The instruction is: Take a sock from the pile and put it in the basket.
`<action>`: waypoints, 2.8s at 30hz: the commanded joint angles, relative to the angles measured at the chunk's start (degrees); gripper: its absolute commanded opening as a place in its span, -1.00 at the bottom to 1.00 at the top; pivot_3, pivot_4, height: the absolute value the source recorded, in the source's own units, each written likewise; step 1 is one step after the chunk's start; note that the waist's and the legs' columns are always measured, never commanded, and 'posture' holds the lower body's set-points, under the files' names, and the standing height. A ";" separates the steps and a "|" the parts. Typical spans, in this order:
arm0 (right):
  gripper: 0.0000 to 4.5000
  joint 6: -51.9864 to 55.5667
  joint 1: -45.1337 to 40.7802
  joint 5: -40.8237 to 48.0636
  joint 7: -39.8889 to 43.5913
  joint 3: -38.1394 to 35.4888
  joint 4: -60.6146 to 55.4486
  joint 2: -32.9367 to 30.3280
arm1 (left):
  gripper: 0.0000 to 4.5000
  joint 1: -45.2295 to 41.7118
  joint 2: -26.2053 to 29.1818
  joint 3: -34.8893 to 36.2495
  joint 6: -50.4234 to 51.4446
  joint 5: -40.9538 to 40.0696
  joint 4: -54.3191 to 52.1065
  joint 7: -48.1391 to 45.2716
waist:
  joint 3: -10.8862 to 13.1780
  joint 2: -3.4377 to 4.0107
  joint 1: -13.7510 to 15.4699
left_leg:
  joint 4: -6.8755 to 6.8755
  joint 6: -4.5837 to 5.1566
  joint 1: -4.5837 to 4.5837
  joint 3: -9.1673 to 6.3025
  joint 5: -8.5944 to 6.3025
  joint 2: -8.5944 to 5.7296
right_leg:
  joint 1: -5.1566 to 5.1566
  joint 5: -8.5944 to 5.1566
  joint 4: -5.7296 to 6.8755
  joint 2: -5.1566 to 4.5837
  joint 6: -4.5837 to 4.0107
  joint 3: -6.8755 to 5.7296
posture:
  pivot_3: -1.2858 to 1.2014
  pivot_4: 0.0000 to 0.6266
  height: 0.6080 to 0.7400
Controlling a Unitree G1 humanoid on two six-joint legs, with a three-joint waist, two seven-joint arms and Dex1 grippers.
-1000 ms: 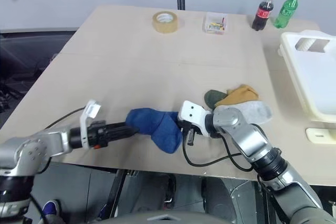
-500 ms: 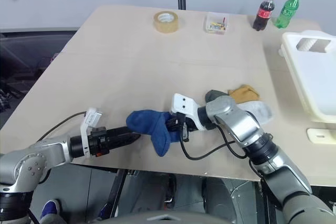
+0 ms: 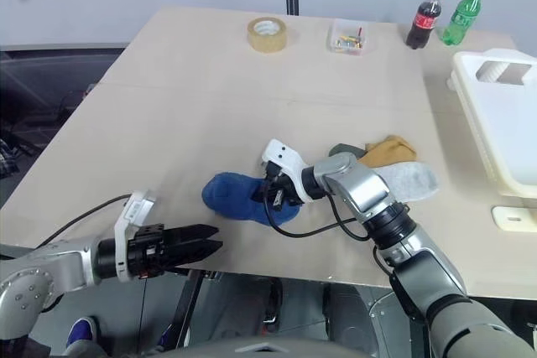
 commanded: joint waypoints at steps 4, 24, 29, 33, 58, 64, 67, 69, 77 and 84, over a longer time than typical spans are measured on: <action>-0.98 0.21 -0.04 1.42 0.24 -1.95 -6.54 -1.51 | 0.34 -0.34 -1.83 4.54 -0.85 -1.77 1.82 5.47 | 0.01 0.01 -0.02 | 0.00 0.02 0.00 0.00 0.01 0.00 | 0.00 0.00 0.01 0.02 0.01 0.00 | 0.03 -0.52 1.00; -0.98 -7.91 5.16 -6.75 -1.56 5.59 -6.32 -4.22 | 0.34 -10.61 1.32 -1.37 -3.96 10.46 14.19 5.49 | -0.02 -0.02 0.09 | 0.01 0.22 0.07 0.01 0.15 0.00 | 0.06 0.01 0.02 0.07 0.02 -0.01 | 0.03 -0.52 1.00; -0.98 -7.73 5.35 -7.45 -1.29 5.95 -6.96 -4.79 | 0.34 -16.43 0.93 -7.17 -3.47 10.92 16.18 0.46 | -0.06 -0.08 0.07 | 0.02 0.22 0.12 0.01 0.15 -0.01 | 0.10 0.01 0.02 0.07 0.03 0.00 | 0.03 -0.52 1.00; -0.98 -7.27 5.13 -7.47 -1.38 5.23 -7.47 -5.20 | 0.34 -18.84 0.43 -7.87 -2.50 9.03 17.30 -3.64 | -0.06 -0.08 -0.01 | 0.01 0.22 0.09 0.01 0.15 0.00 | 0.08 0.01 0.01 0.07 0.03 0.00 | 0.03 -0.52 1.00; -0.98 12.52 16.73 3.82 -8.12 -13.82 -33.82 -18.29 | 0.34 -33.27 -17.31 -20.34 4.10 8.24 22.90 -2.65 | -0.03 -0.08 1.02 | 0.21 0.27 -0.03 -0.03 0.15 -0.02 | 0.21 0.02 0.02 0.13 0.07 -0.06 | 0.03 -0.52 1.00; -0.61 15.21 22.15 6.58 -12.92 -20.41 -40.16 -19.68 | 0.34 -35.95 -22.51 -28.27 -1.10 17.99 30.32 -1.49 | -0.04 -0.07 1.36 | 0.31 0.30 0.00 0.00 0.14 0.03 | 0.26 0.02 0.04 0.21 0.08 -0.04 | 0.03 -0.52 1.00; 0.02 17.10 21.76 8.20 -15.96 -22.28 -41.54 -17.41 | 0.34 -35.10 -23.08 -28.08 -4.29 19.12 29.77 -2.86 | -0.11 -0.02 1.54 | 0.33 0.30 0.05 0.00 0.15 0.07 | 0.32 0.01 0.05 0.26 0.08 -0.03 | 0.03 -0.52 1.00; 0.50 18.71 20.41 9.17 -18.43 -23.02 -41.68 -14.87 | 0.34 -33.64 -22.40 -23.62 -5.19 15.30 24.89 -4.58 | -0.12 -0.03 1.54 | 0.38 0.30 0.04 0.00 0.15 0.07 | 0.32 0.01 0.05 0.25 0.08 -0.02 | 0.03 -0.52 1.00; 0.98 19.96 16.30 11.80 -22.18 -19.07 -37.06 -7.91 | 0.34 -21.62 -9.15 -11.61 -12.78 15.95 7.94 -7.44 | -0.07 -0.03 0.37 | 0.28 0.28 -0.02 0.00 0.14 0.19 | 0.22 -0.01 -0.02 0.25 0.02 0.00 | 0.03 -0.52 1.00; 0.98 13.81 16.33 6.79 -23.47 -10.84 -28.04 -7.97 | 0.34 -12.16 -4.25 -6.96 -19.22 19.43 2.59 -5.99 | -0.06 -0.01 0.56 | 0.24 0.29 -0.04 0.00 0.14 0.08 | 0.21 -0.12 -0.06 0.08 -0.16 -0.01 | 0.03 -0.52 1.00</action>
